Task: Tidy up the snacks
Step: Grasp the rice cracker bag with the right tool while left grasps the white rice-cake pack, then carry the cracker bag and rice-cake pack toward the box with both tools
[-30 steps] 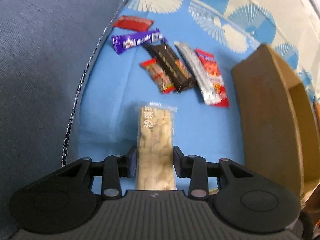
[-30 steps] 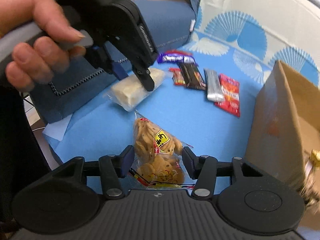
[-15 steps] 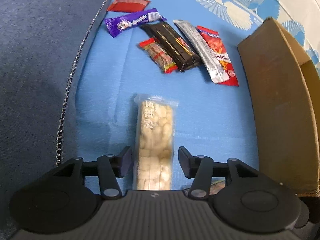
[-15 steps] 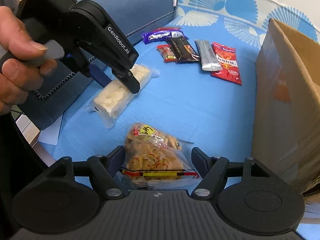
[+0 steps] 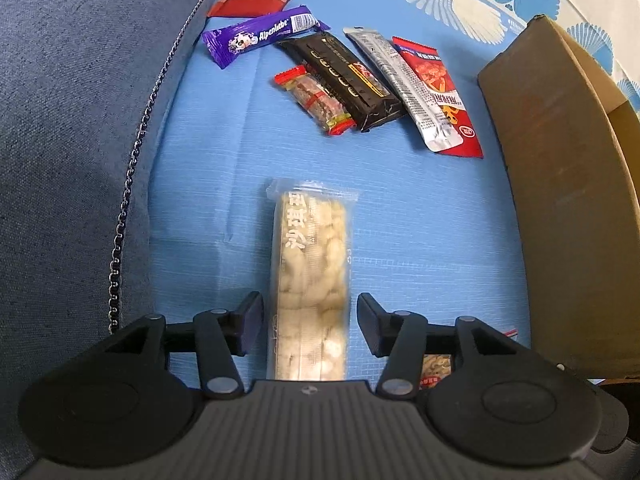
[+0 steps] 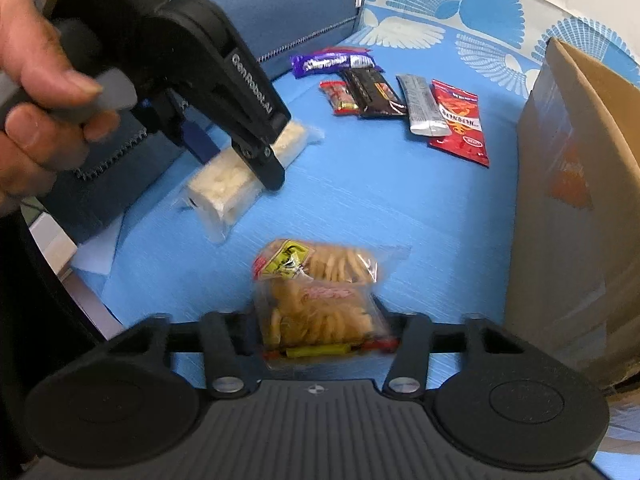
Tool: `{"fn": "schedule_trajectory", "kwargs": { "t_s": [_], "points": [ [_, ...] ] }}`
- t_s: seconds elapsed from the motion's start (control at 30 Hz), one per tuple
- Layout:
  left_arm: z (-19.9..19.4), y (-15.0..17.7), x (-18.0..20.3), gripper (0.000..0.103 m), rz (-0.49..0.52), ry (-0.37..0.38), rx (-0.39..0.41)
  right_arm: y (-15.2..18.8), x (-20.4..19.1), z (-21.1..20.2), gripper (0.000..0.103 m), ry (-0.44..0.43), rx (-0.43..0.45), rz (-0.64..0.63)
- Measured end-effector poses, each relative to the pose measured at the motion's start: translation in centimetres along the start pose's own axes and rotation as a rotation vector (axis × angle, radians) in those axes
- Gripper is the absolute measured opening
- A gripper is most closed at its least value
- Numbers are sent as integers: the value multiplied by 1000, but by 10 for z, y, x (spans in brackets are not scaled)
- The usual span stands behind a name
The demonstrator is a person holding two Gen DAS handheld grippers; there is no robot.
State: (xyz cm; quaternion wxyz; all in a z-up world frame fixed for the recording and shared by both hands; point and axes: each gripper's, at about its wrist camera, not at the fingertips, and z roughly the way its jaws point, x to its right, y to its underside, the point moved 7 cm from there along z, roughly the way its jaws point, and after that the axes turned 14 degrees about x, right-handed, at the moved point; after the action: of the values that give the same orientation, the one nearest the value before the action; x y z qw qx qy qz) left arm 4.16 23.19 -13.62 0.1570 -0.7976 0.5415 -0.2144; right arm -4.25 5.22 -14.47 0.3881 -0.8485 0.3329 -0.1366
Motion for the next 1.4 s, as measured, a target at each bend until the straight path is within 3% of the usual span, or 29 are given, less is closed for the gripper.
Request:
{"fn": "schedule_trajectory", "kwargs": {
  "t_s": [0.23,0.37,0.6,0.87,1.4],
  "points": [
    [1,1,1,56,17,-3,-4,-5,4,-5,47,19,36,2],
    [1,1,1,43,28,-5,-1,-11,8,-10,47,29,72,16],
    [-1,-2,4,40,27,8,18,-19,10,-16,47,43,130,7],
    [-13,-14,7,40,-8,46,96,-28,9,-22,47,43,189,-7],
    [-41,-44,-5,40,-116,51,286,-43,7,-35,47,49,277,-12]
  ]
}}
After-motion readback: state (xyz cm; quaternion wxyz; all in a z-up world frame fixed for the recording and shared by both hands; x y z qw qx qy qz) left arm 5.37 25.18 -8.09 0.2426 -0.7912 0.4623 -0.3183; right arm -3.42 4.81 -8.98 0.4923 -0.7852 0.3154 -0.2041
